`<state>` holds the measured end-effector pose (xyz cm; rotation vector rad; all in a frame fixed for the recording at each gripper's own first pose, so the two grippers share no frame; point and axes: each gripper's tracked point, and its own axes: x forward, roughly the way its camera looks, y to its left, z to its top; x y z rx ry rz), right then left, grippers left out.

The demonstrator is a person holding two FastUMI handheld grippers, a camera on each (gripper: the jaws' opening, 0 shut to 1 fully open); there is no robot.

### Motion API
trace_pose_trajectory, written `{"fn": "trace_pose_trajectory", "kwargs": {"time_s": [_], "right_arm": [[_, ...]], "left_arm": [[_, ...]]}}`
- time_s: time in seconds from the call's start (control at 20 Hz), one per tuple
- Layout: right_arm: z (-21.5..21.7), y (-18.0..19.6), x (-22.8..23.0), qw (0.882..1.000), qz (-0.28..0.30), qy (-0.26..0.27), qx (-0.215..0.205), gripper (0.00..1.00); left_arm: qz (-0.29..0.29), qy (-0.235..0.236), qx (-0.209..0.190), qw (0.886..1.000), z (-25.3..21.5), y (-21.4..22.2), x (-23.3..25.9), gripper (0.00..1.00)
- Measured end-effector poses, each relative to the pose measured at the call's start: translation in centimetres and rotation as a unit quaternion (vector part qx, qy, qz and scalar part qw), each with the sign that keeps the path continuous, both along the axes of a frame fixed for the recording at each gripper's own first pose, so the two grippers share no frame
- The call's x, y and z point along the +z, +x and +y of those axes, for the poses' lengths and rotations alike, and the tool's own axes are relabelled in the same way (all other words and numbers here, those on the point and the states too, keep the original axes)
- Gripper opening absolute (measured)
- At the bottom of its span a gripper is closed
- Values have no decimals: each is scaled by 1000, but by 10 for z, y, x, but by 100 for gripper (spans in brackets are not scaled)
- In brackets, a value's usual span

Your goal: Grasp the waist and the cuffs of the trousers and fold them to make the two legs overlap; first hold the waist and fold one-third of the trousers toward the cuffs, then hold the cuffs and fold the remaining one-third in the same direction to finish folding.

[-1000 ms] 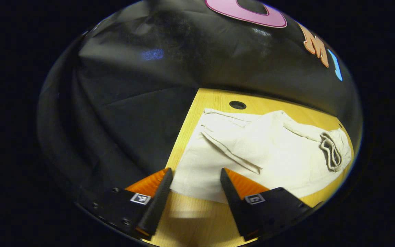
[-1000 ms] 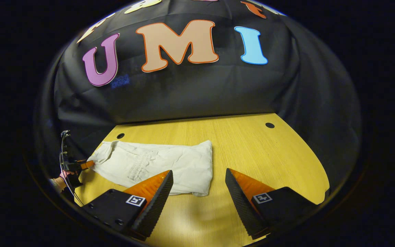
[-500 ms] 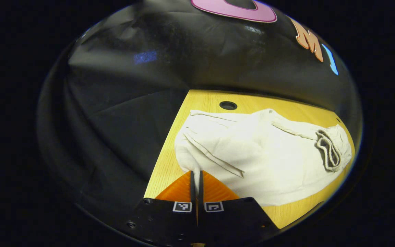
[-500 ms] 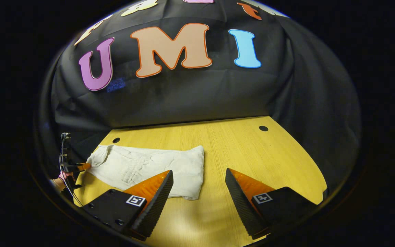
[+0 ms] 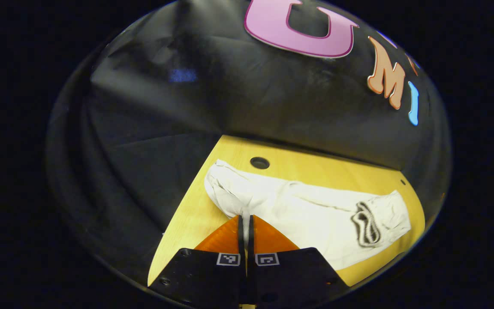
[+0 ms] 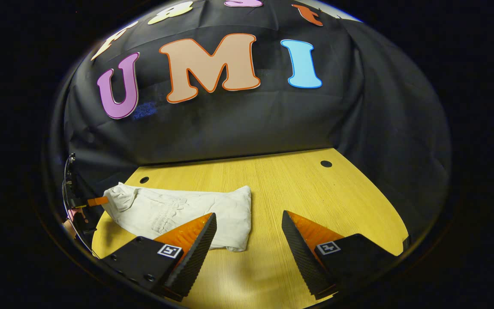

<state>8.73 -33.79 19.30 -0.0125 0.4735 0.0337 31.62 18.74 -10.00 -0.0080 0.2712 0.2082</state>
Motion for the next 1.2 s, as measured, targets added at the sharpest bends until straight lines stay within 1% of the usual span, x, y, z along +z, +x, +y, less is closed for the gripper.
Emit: {"fn": "trace_pose_trajectory", "kwargs": {"time_s": [0.1,0.15,0.2,0.35,0.55,0.6,0.65,0.75,0.85,0.9,1.05,1.1,1.15,1.2], "right_arm": [[-3,1,1,1000,-2,-1,5,98],[-6,2,2,1000,-3,1,7,94],[-8,1,2,1000,-3,4,8,98],[-20,3,3,1000,-8,19,7,98],[-48,1,5,999,-12,37,-3,98],[-57,0,6,999,-14,38,-7,94],[-67,-1,6,999,-15,38,-12,98],[-86,-3,7,999,-16,42,-22,98],[-104,-5,6,998,-17,46,-32,98],[-113,-8,5,998,-17,46,-37,94],[-137,-16,1,998,-13,46,-50,94],[-142,-18,-1,997,-10,47,-53,98],[-149,-20,-4,997,-8,51,-55,94],[-151,-24,-6,997,-4,54,-58,98]], "left_arm": [[-22,8,-26,999,-35,3,26,0],[-33,11,-43,998,-56,5,38,0],[-43,14,-59,997,-77,10,50,0],[-68,23,-110,991,-148,21,82,0],[-96,42,-183,978,-244,34,116,0],[-101,47,-201,973,-268,35,120,0],[-103,51,-220,969,-294,37,122,0],[-87,66,-248,963,-338,39,106,0],[-65,83,-268,957,-372,36,79,0],[-53,90,-278,955,-386,37,62,0],[3,105,-306,946,-434,29,-16,0],[27,117,-313,942,-438,21,-43,0],[49,130,-319,938,-443,10,-70,1],[68,137,-327,932,-447,3,-93,1]]}}
